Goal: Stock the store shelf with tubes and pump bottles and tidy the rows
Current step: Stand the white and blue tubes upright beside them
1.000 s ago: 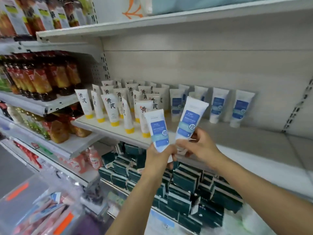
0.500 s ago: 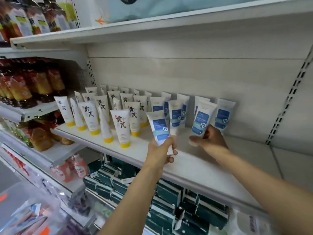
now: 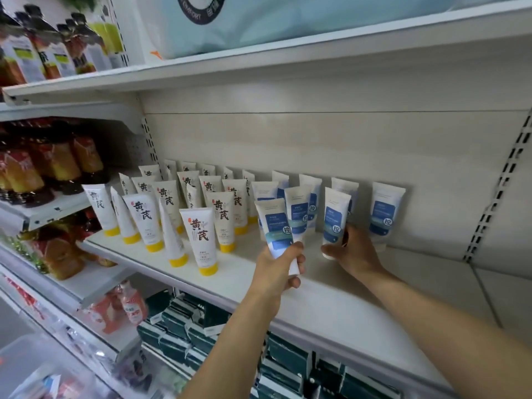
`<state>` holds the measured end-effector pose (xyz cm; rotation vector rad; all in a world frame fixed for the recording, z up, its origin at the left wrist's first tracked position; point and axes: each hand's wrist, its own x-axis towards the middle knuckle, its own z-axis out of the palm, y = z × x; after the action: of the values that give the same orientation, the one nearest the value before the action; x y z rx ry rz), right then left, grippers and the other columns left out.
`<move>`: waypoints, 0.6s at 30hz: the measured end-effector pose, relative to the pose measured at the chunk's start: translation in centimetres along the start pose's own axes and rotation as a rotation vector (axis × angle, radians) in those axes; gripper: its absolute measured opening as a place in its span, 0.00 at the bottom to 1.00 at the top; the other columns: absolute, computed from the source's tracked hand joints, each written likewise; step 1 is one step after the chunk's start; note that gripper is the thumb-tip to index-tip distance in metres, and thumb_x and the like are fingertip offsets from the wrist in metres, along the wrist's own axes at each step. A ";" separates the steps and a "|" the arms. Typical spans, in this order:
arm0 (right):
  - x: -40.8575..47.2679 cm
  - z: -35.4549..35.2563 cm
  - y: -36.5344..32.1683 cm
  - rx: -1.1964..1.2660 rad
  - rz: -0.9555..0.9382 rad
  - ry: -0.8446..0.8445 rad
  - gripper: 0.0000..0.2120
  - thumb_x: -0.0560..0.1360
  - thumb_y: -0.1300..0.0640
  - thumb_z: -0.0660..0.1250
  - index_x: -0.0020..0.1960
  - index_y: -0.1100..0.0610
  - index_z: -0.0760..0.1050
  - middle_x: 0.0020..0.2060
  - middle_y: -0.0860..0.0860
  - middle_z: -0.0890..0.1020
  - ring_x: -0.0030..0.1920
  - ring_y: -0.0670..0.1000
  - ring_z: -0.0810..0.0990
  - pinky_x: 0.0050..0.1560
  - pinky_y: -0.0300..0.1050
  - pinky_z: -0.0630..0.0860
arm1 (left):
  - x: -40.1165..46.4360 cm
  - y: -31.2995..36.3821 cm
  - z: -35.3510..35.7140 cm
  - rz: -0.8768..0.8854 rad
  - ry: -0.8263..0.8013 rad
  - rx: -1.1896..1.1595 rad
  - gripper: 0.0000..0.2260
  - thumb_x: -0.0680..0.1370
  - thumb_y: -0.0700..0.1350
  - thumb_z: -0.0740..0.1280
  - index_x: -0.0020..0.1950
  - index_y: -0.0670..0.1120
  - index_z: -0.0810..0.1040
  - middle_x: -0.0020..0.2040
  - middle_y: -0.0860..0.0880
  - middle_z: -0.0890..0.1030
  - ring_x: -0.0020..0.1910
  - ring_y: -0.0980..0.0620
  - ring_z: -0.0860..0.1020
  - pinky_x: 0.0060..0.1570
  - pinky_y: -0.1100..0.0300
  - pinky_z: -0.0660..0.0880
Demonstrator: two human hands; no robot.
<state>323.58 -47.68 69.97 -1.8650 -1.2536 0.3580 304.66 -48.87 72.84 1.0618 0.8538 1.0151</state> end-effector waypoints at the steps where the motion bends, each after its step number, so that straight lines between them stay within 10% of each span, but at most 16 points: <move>1: -0.1 0.0 -0.2 -0.003 -0.001 -0.006 0.27 0.65 0.49 0.77 0.61 0.52 0.72 0.53 0.48 0.81 0.52 0.52 0.81 0.53 0.54 0.79 | 0.1 0.0 -0.1 -0.001 0.003 -0.001 0.11 0.76 0.42 0.69 0.57 0.43 0.76 0.35 0.46 0.78 0.31 0.52 0.74 0.26 0.61 0.68; 18: -1.5 -3.0 -0.2 0.068 0.060 0.000 0.17 0.72 0.55 0.73 0.50 0.58 0.66 0.44 0.54 0.74 0.43 0.53 0.74 0.44 0.45 0.68 | 0.5 -0.8 0.9 -0.057 -0.033 -0.045 0.14 0.79 0.52 0.65 0.61 0.46 0.75 0.41 0.45 0.80 0.38 0.50 0.78 0.30 0.58 0.74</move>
<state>324.68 -50.39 71.64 -1.8474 -1.1733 0.4280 305.84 -48.78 72.27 1.0081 0.8262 0.9629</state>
